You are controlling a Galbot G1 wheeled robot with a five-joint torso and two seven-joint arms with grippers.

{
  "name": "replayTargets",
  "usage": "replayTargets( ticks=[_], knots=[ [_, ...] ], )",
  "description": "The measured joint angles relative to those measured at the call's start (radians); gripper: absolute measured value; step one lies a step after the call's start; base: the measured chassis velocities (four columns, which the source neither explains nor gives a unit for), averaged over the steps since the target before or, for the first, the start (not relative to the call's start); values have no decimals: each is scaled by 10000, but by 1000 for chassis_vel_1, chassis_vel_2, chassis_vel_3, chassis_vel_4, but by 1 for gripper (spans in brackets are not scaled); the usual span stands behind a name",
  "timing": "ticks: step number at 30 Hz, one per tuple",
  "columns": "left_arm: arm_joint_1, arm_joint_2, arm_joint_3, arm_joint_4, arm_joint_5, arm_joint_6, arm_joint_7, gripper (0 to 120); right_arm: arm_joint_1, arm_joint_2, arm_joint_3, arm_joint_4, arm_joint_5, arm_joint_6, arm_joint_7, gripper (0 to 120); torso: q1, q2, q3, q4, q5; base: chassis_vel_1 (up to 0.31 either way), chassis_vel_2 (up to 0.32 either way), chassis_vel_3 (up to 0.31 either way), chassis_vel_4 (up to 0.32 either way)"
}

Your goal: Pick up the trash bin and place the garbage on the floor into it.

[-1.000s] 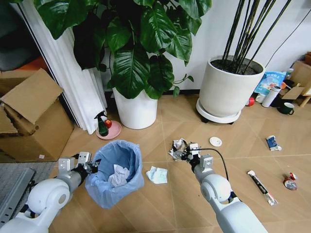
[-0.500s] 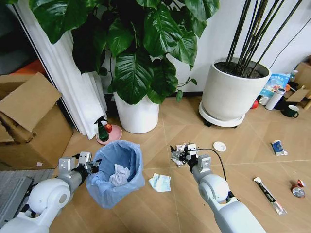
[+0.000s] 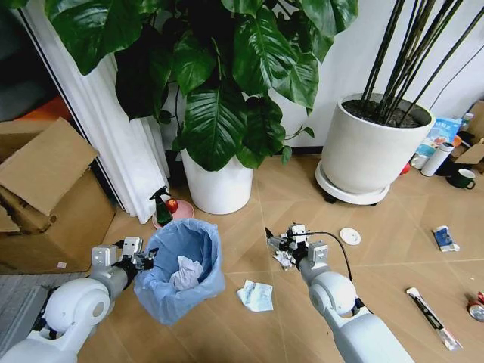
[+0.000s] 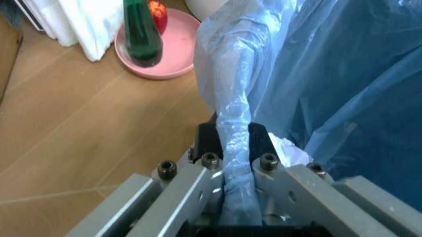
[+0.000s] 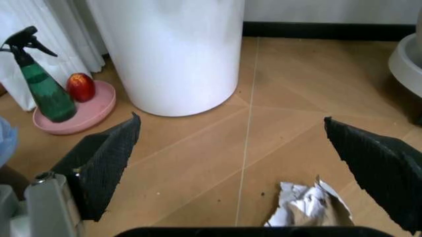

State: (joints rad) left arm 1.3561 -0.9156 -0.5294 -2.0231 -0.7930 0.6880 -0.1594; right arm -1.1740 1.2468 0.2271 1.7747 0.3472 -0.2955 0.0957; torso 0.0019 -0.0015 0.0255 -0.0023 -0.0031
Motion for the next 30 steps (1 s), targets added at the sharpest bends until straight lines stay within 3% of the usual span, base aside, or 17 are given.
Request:
replayTargets(
  ticks=[5, 10, 18, 24, 30],
  knots=[
    [103, -93, -53, 20, 101, -23, 5, 0, -135, -201, 1, -180, -580, 172, -653, 100, 0, 0, 0, 2, 2, -41, 99, 42, -88],
    [193, -130, -105, 8, 188, -68, 37, 0, -201, -1158, -273, -1129, -1029, 975, -2454, 100, 0, 0, 1, 1, 3, -12, 9, 7, -18],
    [109, -17, -61, 10, 180, -81, 134, 0, 85, -2499, -970, -2376, -1606, 1270, -4943, 100, -1, 1, -1, -2, 1, 0, 0, 0, 0],
    [116, -67, -54, 28, 182, -94, 176, 0, 609, -2539, -1608, -3142, -2213, 1462, -5893, 100, -1, 2, 0, -1, 0, 0, 0, 0, 0],
    [174, -106, -168, 16, 182, -124, 182, 0, 1003, -2268, -2551, -3717, -2245, 1470, -5683, 100, -1, 2, 0, 1, 0, 0, 0, 0, 0]
  ],
)
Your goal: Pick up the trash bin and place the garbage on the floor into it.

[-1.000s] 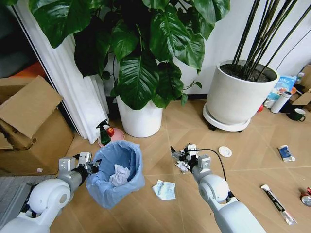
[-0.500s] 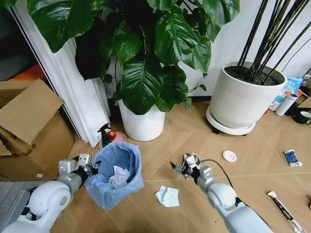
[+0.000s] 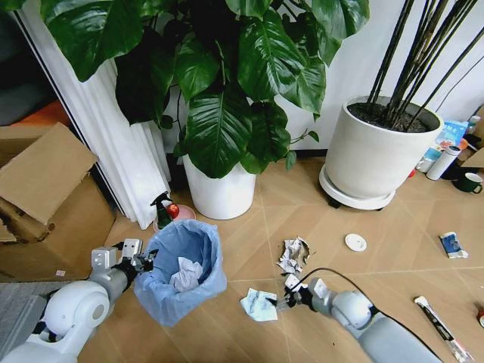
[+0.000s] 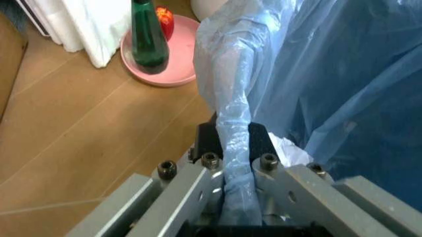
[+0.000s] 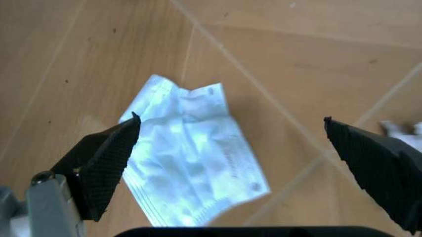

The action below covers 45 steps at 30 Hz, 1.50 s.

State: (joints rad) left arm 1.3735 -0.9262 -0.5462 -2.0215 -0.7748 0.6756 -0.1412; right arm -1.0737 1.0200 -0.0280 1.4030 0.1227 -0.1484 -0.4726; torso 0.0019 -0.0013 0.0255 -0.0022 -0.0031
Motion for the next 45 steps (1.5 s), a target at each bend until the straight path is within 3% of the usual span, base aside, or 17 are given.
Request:
replayTargets(
  ticks=[13, 18, 26, 29, 38, 41, 45],
  knots=[
    [-17, -273, 18, 108, 22, -71, -41, 0, 764, 1156, -1096, -1732, -10, 17, 637, 100, 0, -1, 0, 0, 2, 0, 0, 0, 0],
    [-98, -293, 44, 140, 19, -71, -64, 0, 939, 1370, -1239, -2290, 3, 5, 523, 94, 0, 0, 0, -2, -2, 0, 0, 0, 0],
    [-105, -278, 35, 117, -2, -150, -76, 0, 1082, 1784, -1197, -2930, 27, 304, 648, 72, -2, 2, -4, -3, -3, 0, 0, 0, 0],
    [-103, -253, 31, 70, -24, -151, -87, 0, 1070, 1763, -1159, -2915, 152, 309, 795, 57, -2, 2, -3, -2, 0, 0, 0, 0, 0],
    [-98, -228, 31, 63, -24, -154, -84, 0, 976, 1699, -1145, -2782, 254, 308, 1008, 30, -1, 1, -1, -2, 0, 0, 0, 0, 0],
    [-107, -196, 18, 55, -35, -155, -75, 0, 927, 1713, -1116, -2733, 328, 296, 1087, 14, -1, -1, 0, 0, 1, 0, 0, 0, 0],
    [-130, -183, 11, 51, -39, -156, -78, 0, 799, 1689, -964, -2562, 526, 186, 1142, 3, 1, -3, 2, 1, 4, 0, 0, 0, 0]
  ],
)
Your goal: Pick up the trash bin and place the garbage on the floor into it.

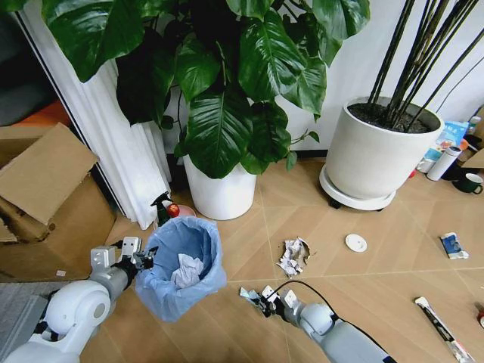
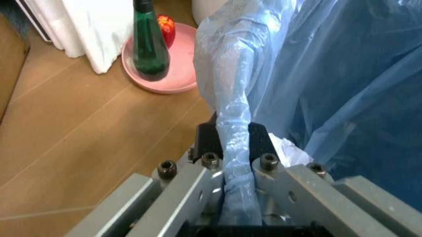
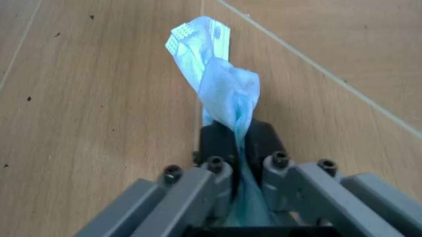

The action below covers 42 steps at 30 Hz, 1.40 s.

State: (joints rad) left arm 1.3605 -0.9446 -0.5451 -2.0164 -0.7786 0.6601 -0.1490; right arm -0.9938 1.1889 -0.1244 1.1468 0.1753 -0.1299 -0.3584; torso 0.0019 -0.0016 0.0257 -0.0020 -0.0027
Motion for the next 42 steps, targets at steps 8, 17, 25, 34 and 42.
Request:
replayTargets(
  ticks=[8, 17, 25, 34, 42],
  knots=[
    [3, 19, 62, -16, 18, 9, -3, 0, -343, 43, 972, 975, 742, -216, 584, 0, 0, -1, 0, -1, -1, 0, 0, 0, 0],
    [-5, 202, 84, -29, -21, 19, 20, 0, -540, -137, 2393, 2791, 1369, -124, 838, 0, 0, -1, -2, -3, -5, 0, 0, 0, 0],
    [-243, 336, 308, 70, -137, 157, 26, 0, 188, -302, 3108, 5006, 3113, -661, 1479, 0, 0, -1, -1, 0, -3, 0, 0, 0, 0],
    [-793, 740, 733, 360, -399, 450, 220, 0, 653, -1226, 2348, 7842, 4739, -1587, 1829, 0, 0, 1, -3, -2, -4, 0, 0, 0, 0],
    [-1470, 940, 1261, 588, -660, 559, 251, 0, 845, -1506, 1035, 8727, 5672, -1854, 1808, 0, -1, 1, -3, -3, -5, 0, 0, 0, 0]
  ],
)
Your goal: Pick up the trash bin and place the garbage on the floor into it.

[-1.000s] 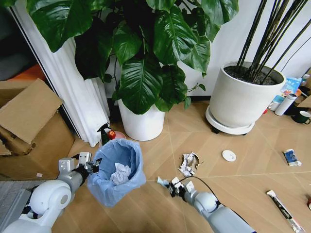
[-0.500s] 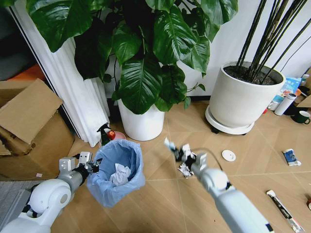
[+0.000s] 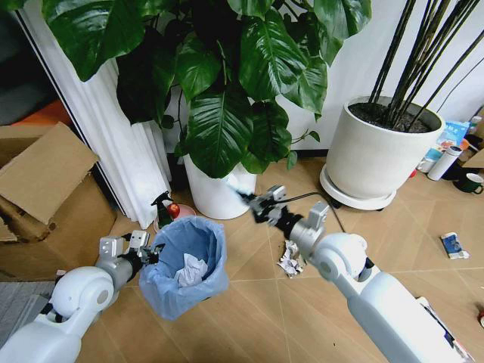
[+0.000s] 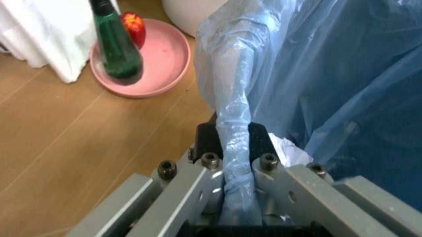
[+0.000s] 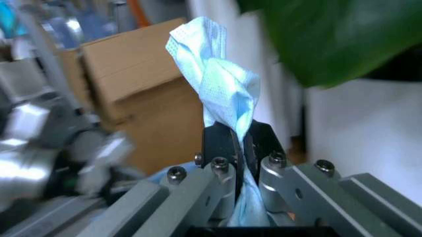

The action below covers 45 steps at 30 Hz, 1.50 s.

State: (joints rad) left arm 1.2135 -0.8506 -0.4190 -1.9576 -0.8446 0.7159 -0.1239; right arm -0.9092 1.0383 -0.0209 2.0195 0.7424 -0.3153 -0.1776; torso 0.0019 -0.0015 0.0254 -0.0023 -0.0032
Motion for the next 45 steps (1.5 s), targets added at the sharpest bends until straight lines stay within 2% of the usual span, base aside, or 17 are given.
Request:
replayTargets(
  ticks=[4, 9, 16, 17, 19, 21, 24, 29, 31, 33, 35, 40, 45],
  knots=[
    [-239, 3, 209, 100, -156, 32, -35, 0, 163, 3, -788, -94, 165, -29, 23, 0, 0, 0, 0, 0, 0, 0, 0, 0, 0],
    [-376, -46, 365, 160, -181, 43, -44, 0, 448, 156, -1648, -618, -417, 79, 248, 3, 0, 0, 0, 0, 0, 0, 0, 0, 0],
    [-332, 4, 280, 120, -198, 51, -29, 0, 788, 384, -1982, -988, -525, 109, 662, 30, 0, 0, 0, 1, 1, 0, 0, 0, 0],
    [-332, 4, 280, 120, -198, 51, -29, 0, 788, 384, -1982, -988, -525, 109, 662, 30, 0, 0, 0, 1, 1, 0, 0, 0, 0],
    [-323, 3, 266, 113, -200, 56, -23, 0, 802, 440, -2003, -1018, -456, 69, 695, 42, 0, 0, 1, 1, 0, 0, 0, 0, 0],
    [-320, -12, 262, 104, -200, 60, -23, 0, 793, 456, -2013, -1032, -443, 58, 712, 45, 0, 1, 0, 1, 1, 0, 0, 0, 0],
    [-288, -30, 240, 60, -198, 64, -24, 0, 708, 482, -2060, -1080, -467, 57, 717, 61, 0, 1, 1, 0, 1, 0, 0, 0, 0],
    [-253, -27, 208, 32, -194, 65, -24, 0, 674, 584, -2084, -1173, -532, 71, 724, 72, 0, 1, 0, 0, 1, 0, 0, 0, 0],
    [-228, -20, 162, -9, -190, 65, -24, 0, 675, 673, -2092, -1237, -586, 97, 729, 86, 0, 2, 0, 0, 1, 0, 0, 0, 0],
    [-218, -19, 152, -13, -186, 65, -24, 0, 677, 694, -2095, -1242, -587, 99, 735, 89, 0, 1, 0, 1, 1, 0, 0, 0, 0],
    [-190, -18, 120, -29, -173, 64, -24, 0, 679, 731, -2095, -1244, -598, 113, 758, 98, 0, 2, 0, 1, 1, 0, 0, 0, 0],
    [-173, -20, 73, -28, -155, 54, -36, 0, 664, 860, -1847, -1161, -585, 194, 1047, 100, 0, 2, 0, 0, 1, 0, 0, 0, 0],
    [-153, -59, -32, 46, -92, 35, -47, 0, 570, 882, -946, -1222, -748, 240, 1561, 100, 0, 2, 0, 2, 2, 0, 0, 0, 0]
  ],
)
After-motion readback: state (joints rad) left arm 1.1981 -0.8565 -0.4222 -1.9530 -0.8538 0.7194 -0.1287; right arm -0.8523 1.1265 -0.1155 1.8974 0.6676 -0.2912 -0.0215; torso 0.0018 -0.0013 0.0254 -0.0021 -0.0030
